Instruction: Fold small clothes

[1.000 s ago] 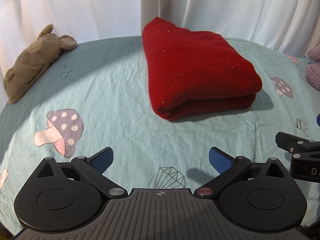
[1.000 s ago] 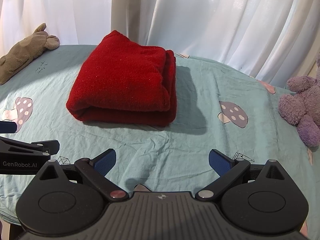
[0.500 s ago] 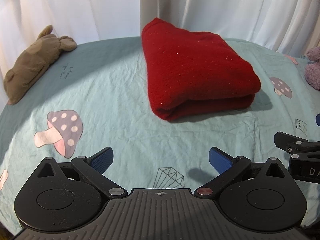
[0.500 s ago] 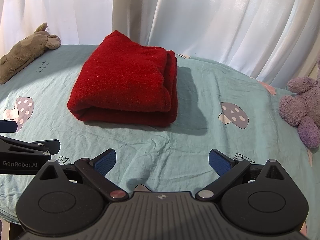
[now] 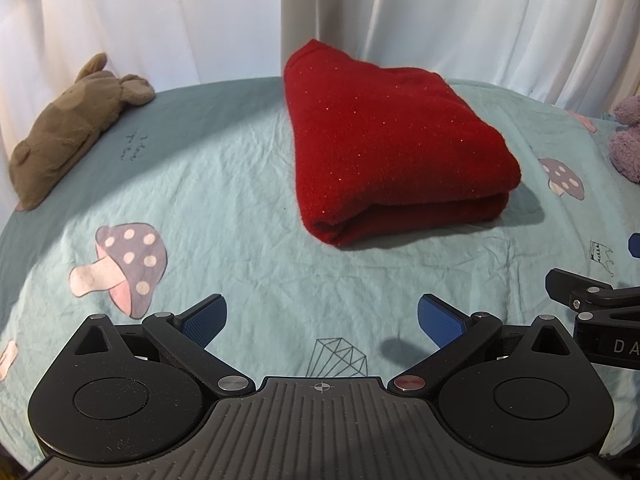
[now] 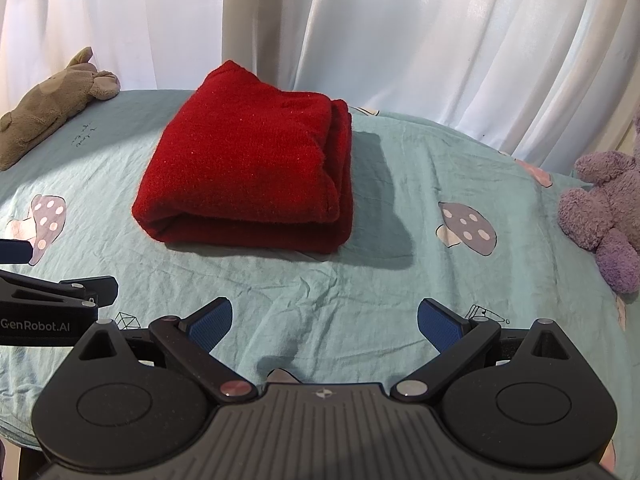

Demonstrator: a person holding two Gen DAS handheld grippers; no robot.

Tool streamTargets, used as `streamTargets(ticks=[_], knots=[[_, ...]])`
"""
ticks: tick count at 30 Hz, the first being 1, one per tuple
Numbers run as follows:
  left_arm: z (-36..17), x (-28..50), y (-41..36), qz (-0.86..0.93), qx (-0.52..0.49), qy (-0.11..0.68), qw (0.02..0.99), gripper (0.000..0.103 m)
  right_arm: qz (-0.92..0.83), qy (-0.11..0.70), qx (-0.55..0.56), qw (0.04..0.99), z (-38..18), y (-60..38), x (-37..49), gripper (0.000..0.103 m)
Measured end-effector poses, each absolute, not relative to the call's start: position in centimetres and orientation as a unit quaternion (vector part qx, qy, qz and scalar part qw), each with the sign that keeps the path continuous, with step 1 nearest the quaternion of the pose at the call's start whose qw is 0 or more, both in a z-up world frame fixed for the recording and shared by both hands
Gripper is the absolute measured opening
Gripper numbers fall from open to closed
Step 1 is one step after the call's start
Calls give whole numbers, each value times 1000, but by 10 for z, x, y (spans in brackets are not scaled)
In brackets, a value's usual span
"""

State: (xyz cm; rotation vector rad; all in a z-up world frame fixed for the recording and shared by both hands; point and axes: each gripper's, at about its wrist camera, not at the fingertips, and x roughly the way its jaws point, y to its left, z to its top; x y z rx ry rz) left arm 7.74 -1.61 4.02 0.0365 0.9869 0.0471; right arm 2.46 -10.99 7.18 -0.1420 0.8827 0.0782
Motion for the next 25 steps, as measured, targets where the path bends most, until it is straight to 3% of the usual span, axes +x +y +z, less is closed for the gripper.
streamTargets(ticks=[25], knots=[[42,77,-20,27,25,461,887,103,37,427,-72,901,68,-109,28,99]])
